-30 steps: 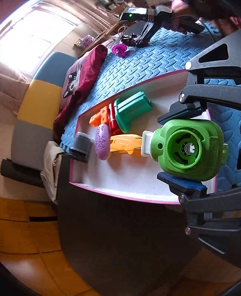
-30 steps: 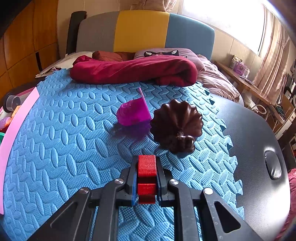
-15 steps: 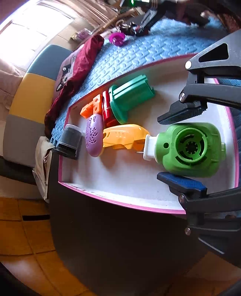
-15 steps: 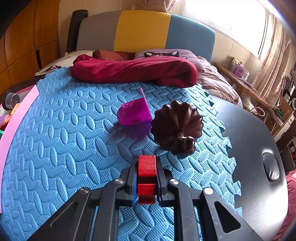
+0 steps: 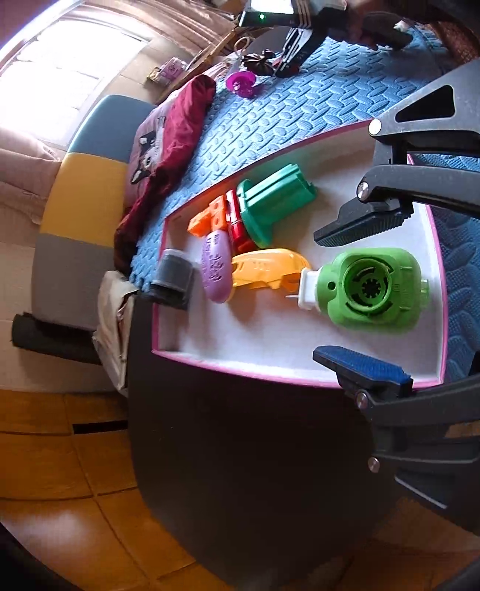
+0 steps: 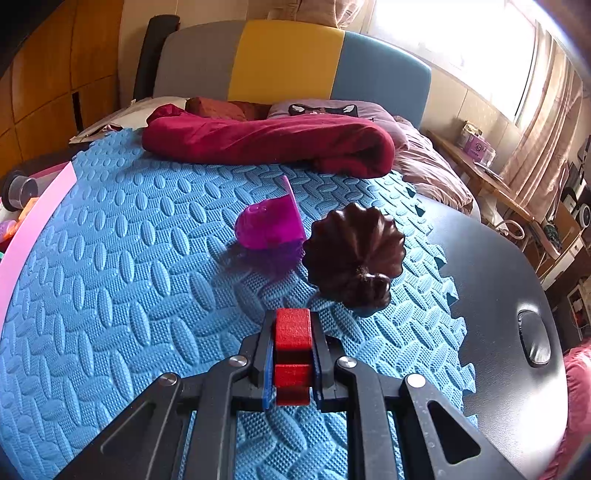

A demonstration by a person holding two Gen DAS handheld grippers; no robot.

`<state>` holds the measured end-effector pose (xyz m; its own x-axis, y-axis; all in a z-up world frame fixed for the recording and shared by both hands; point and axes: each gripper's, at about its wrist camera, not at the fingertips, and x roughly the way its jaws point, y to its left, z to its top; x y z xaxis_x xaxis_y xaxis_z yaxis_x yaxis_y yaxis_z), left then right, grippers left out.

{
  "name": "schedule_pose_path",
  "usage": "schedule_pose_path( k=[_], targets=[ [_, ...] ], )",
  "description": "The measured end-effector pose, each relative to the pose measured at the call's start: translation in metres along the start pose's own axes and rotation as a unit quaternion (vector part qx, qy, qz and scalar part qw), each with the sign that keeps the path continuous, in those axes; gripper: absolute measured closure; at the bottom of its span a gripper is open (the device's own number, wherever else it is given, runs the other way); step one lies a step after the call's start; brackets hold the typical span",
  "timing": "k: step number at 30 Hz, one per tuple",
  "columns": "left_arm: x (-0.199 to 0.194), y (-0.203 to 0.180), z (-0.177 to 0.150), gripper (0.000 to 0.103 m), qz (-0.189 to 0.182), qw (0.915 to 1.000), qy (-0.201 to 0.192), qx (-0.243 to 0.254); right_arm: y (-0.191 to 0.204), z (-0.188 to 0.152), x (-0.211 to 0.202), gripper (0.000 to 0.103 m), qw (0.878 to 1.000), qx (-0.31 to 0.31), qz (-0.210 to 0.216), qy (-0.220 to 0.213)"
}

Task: Organize rigid objects
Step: 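Carry the red block into the tray and open the right gripper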

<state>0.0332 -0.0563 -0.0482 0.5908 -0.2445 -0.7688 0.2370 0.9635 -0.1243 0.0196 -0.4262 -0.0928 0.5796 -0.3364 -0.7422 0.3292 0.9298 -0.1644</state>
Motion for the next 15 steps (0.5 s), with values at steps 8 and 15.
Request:
schedule_pose_path(
  k=[8, 15],
  targets=[
    [-0.012, 0.003, 0.001, 0.046, 0.011, 0.9999, -0.011, 0.000, -0.001, -0.001, -0.002, 0.088, 1.000, 0.002, 0.003, 0.002],
    [-0.020, 0.001, 0.001, 0.046, 0.010, 0.9996, -0.027, 0.007, -0.009, -0.004, -0.007, 0.089, 0.998, 0.036, 0.033, 0.028]
  ],
)
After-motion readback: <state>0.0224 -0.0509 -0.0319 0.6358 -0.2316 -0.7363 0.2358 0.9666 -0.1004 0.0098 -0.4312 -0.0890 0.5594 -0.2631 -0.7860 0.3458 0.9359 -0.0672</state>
